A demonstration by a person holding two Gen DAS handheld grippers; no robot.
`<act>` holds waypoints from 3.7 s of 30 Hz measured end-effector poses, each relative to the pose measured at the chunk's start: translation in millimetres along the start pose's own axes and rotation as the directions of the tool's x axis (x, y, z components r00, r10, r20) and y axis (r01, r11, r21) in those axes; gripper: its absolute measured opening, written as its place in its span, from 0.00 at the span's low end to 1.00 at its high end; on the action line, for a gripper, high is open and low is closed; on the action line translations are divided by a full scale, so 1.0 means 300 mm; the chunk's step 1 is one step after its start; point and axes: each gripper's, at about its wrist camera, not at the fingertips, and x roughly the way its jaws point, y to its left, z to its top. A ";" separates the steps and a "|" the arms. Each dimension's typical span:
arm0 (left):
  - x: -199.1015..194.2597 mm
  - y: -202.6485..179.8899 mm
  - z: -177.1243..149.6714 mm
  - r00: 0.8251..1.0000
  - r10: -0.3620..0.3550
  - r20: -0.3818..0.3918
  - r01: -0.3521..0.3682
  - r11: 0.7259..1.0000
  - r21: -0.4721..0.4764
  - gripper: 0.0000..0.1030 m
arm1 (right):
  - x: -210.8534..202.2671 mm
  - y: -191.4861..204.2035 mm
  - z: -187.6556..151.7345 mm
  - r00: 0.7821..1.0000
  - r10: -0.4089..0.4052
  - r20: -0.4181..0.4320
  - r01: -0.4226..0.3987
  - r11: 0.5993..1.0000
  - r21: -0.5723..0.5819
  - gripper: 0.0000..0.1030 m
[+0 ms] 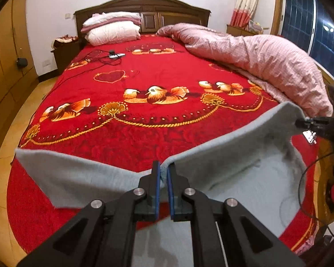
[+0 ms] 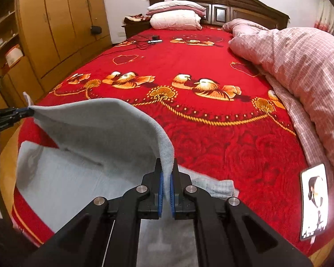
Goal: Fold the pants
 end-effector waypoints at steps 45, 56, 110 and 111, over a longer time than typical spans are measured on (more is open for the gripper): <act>-0.075 -0.022 -0.474 0.973 -0.215 -0.085 0.152 0.872 -0.466 0.59 | -0.089 0.000 -0.496 0.994 -0.020 -0.105 0.057 0.933 0.356 0.48; -0.017 -0.048 -0.393 0.969 -0.232 -0.088 0.156 0.844 -0.513 0.63 | -0.108 -0.094 -0.503 0.995 0.104 0.006 -0.086 0.791 0.606 0.51; -0.100 -0.148 -0.537 0.915 -0.309 -0.261 0.168 0.877 -0.450 0.03 | -0.124 -0.252 -0.552 1.000 0.006 0.005 -0.008 0.767 0.641 0.11; -0.086 -0.148 -0.547 0.912 -0.302 -0.278 0.156 0.882 -0.446 0.03 | -0.115 -0.252 -0.559 1.000 0.004 -0.004 -0.001 0.770 0.638 0.11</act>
